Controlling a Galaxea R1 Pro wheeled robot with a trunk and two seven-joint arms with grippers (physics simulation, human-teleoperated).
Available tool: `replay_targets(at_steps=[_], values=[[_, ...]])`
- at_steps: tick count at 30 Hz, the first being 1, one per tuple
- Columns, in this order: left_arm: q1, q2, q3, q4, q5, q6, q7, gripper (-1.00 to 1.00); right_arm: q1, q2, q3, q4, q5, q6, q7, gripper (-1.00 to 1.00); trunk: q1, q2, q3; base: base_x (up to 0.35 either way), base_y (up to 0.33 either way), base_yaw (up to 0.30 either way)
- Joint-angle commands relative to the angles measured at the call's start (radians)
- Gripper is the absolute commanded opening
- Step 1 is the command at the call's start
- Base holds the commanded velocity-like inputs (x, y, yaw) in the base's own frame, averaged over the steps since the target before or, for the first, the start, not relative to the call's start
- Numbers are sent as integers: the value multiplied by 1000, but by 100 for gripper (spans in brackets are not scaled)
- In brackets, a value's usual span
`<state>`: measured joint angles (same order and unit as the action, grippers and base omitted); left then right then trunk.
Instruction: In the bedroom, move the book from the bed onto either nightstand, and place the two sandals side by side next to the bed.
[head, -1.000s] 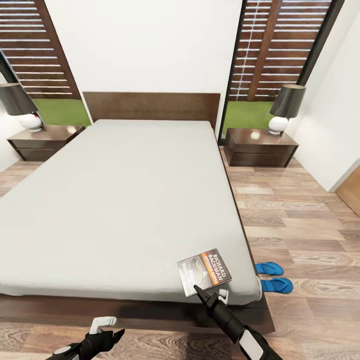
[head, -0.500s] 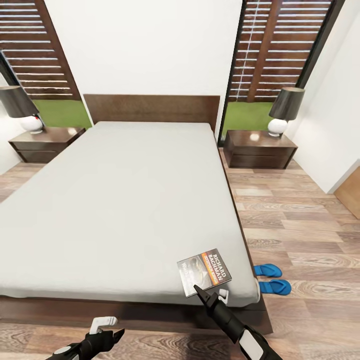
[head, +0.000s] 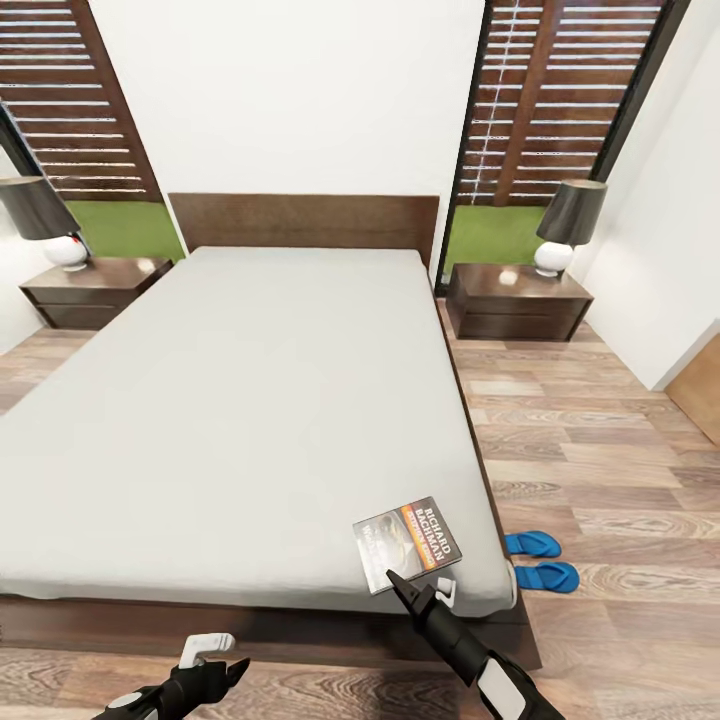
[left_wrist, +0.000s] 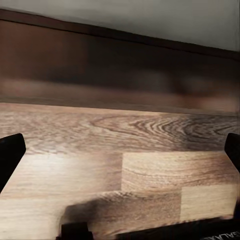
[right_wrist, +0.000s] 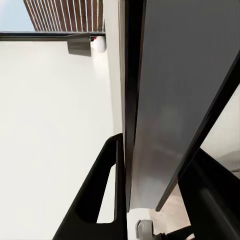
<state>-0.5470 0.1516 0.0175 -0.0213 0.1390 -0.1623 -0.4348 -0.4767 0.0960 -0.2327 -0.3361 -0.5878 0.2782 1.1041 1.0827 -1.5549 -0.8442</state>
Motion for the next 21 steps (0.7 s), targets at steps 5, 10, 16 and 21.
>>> replay_targets(at_steps=[5,10,16,21], values=[[-1,0,1,1,6,0,-7,100,0,-83,8,-1,31,13,4,-100,-19,35,15,0,0,0],[-1,0,1,1,5,0,-7,100,1,-287,19,7,178,13,39,-100,-39,70,31,0,0,0],[-1,7,2,1,7,-1,-7,100,1,-436,21,147,278,3,236,-100,-62,112,50,0,0,0],[-1,0,0,1,5,-2,-7,100,1,-444,21,192,319,-7,253,-100,-81,147,65,0,0,0]])
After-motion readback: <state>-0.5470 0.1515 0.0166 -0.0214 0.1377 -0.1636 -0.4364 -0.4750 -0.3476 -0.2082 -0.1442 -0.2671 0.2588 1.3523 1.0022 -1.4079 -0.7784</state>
